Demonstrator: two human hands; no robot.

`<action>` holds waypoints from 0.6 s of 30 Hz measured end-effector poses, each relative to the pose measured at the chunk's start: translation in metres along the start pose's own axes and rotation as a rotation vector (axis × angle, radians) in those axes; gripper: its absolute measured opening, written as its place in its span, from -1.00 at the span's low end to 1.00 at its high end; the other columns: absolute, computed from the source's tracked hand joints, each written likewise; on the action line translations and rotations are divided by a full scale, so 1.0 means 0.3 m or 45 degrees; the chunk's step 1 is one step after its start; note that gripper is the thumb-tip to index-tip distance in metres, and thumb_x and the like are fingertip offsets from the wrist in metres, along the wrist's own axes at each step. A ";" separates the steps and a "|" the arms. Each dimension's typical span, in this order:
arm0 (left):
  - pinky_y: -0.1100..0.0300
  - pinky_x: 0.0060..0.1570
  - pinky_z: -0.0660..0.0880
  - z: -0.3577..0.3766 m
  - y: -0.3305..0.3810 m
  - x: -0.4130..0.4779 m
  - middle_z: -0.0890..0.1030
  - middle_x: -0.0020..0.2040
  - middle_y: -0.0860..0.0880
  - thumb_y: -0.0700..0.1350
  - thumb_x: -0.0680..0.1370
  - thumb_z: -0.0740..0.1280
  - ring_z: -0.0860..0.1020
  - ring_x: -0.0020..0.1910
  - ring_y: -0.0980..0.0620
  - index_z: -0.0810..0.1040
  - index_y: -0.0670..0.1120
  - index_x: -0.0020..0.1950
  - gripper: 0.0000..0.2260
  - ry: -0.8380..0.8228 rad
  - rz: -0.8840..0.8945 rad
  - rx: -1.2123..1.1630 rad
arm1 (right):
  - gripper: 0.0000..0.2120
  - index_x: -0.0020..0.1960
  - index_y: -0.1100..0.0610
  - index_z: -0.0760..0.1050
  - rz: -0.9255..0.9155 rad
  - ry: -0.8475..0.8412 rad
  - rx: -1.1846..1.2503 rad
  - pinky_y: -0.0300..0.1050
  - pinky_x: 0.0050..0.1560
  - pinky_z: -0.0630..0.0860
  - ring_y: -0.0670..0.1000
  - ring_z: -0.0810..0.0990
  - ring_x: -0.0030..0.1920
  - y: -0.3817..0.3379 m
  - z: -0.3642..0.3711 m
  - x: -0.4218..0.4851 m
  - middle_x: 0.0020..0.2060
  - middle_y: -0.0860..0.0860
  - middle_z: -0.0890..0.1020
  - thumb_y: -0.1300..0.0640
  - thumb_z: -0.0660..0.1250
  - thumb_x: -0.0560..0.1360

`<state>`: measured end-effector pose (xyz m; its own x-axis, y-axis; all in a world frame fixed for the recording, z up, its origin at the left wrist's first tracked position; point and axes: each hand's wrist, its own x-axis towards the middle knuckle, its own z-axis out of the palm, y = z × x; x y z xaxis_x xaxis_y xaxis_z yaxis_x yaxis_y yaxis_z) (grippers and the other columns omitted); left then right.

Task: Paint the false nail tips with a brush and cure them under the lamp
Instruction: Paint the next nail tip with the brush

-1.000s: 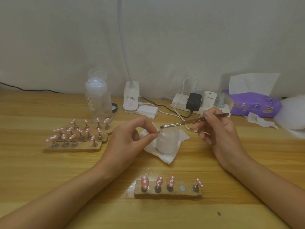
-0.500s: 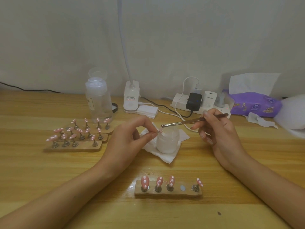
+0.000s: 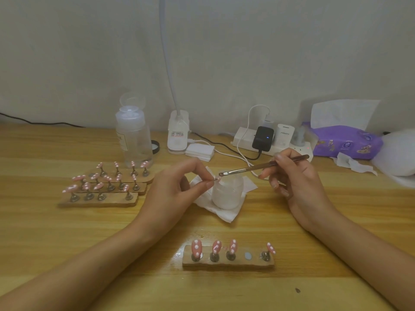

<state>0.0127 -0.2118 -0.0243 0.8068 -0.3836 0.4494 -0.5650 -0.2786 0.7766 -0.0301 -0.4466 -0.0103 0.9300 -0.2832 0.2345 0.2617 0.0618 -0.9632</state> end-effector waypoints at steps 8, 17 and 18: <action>0.33 -0.34 0.39 -0.001 -0.006 0.000 0.63 -0.12 0.17 -0.05 0.51 0.45 0.41 -0.41 0.15 0.60 0.12 -0.16 -0.91 0.005 0.011 -0.004 | -0.83 -0.16 0.09 0.41 -0.004 0.009 0.003 -0.32 -0.56 0.30 -0.09 0.47 -0.48 0.002 -0.003 0.000 -0.34 0.09 0.68 0.09 0.24 0.59; 0.15 -0.29 0.44 0.000 -0.010 0.000 0.63 -0.19 0.01 -0.01 0.49 0.44 0.42 -0.40 0.09 0.60 0.16 -0.14 -0.93 -0.007 -0.037 -0.027 | -0.83 -0.15 0.11 0.42 0.020 -0.005 0.012 -0.31 -0.53 0.32 -0.08 0.48 -0.46 -0.002 -0.001 -0.004 -0.33 0.10 0.68 0.03 0.28 0.53; 0.13 -0.27 0.45 0.000 -0.009 -0.002 0.63 -0.18 0.01 -0.01 0.49 0.44 0.43 -0.39 0.06 0.60 0.16 -0.14 -0.93 -0.008 -0.042 -0.029 | -0.82 -0.15 0.10 0.42 0.012 -0.027 0.020 -0.31 -0.53 0.32 -0.08 0.48 -0.46 -0.004 0.002 -0.007 -0.33 0.10 0.68 -0.01 0.29 0.49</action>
<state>0.0139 -0.2107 -0.0267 0.8237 -0.3799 0.4210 -0.5343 -0.2713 0.8006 -0.0321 -0.4456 -0.0094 0.9376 -0.2621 0.2285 0.2569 0.0792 -0.9632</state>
